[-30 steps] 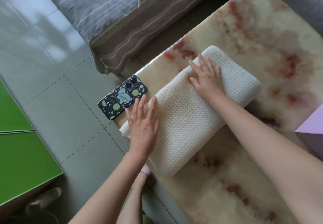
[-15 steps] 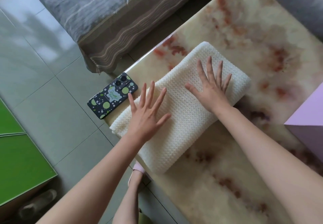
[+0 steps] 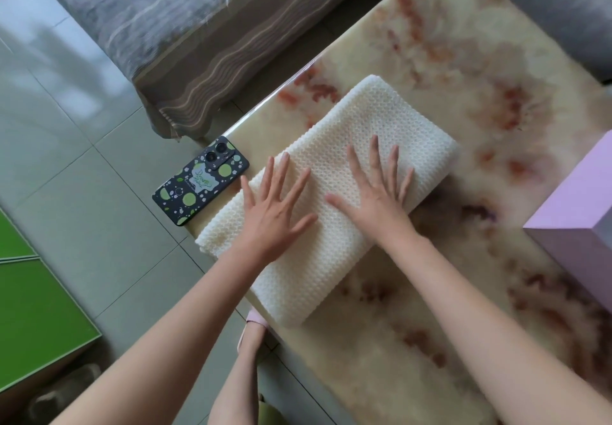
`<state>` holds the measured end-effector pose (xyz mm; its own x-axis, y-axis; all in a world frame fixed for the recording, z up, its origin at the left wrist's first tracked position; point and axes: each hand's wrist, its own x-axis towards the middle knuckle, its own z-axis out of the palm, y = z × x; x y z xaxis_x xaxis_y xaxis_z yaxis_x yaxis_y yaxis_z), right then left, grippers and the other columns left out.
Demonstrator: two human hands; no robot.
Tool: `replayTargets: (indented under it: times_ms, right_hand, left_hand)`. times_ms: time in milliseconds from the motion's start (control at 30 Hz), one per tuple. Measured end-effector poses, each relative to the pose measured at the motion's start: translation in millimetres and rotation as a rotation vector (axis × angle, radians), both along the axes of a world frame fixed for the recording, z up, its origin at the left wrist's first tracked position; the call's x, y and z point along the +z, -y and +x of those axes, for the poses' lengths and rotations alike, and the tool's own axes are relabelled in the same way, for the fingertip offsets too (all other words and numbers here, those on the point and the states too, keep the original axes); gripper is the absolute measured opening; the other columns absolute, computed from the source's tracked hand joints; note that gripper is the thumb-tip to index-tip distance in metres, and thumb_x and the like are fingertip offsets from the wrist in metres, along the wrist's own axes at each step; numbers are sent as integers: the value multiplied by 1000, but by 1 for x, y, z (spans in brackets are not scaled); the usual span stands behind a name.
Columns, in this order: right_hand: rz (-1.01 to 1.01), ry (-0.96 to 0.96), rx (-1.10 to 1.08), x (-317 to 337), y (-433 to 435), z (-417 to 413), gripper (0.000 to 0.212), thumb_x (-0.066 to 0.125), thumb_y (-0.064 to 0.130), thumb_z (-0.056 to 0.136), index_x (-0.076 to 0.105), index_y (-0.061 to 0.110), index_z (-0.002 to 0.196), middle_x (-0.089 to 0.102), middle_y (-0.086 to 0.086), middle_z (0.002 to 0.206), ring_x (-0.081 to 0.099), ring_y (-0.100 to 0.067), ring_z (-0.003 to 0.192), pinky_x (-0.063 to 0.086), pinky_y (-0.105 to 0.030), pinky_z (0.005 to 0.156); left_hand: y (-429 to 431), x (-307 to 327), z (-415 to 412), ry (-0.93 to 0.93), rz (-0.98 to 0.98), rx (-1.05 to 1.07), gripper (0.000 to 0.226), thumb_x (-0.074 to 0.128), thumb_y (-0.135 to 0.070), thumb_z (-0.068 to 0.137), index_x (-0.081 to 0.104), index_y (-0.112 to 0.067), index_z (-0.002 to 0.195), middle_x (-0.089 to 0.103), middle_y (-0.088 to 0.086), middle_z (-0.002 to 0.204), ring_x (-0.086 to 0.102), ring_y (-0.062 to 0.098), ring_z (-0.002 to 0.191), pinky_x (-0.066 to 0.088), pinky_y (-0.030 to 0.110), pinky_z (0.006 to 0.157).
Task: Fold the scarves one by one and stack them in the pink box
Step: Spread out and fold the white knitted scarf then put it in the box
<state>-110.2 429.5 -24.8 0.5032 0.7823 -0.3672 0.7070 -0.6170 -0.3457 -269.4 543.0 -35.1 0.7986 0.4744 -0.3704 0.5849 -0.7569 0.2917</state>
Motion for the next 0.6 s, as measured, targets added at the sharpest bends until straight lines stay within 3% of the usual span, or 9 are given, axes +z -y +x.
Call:
replayTargets:
  times_ms: [133,367,467,600]
  right_hand:
    - [-77,24,113,-9,35,-59,113,28,91,64,-18,31,148,-34,-5,152,-36,-35,136,-17,-68,105]
    - [-152,68,107,-23,39,-70,120,35,90,60,-17,29,149,-33,-9,153,-36,-40,135,-14,-69,104]
    - [-84,0,54,-10,45,-82,121,46,85,63,-20,29,148,-39,-9,149,-40,-36,133,-18,-67,105]
    - [-55,-106,-16,-9,63,-112,116,50,81,67,-21,34,147,-41,-2,148,-42,-31,133,-12,-62,108]
  left_hand:
    - [7,-6,-40,-69,0,-19,85,10,-85,73,-22,-46,142,-38,-7,149,-36,19,137,-15,64,107]
    - [-9,-10,-54,-70,-107,-71,88,29,-80,73,-18,-49,141,-35,-11,150,-33,17,139,-4,65,111]
    - [-18,-3,-58,5,-103,72,83,35,-70,78,-10,-45,143,-24,-7,154,-19,19,144,1,59,115]
    - [-23,0,-74,-86,-198,161,77,37,-64,83,-8,-48,144,1,-1,159,14,25,144,23,49,114]
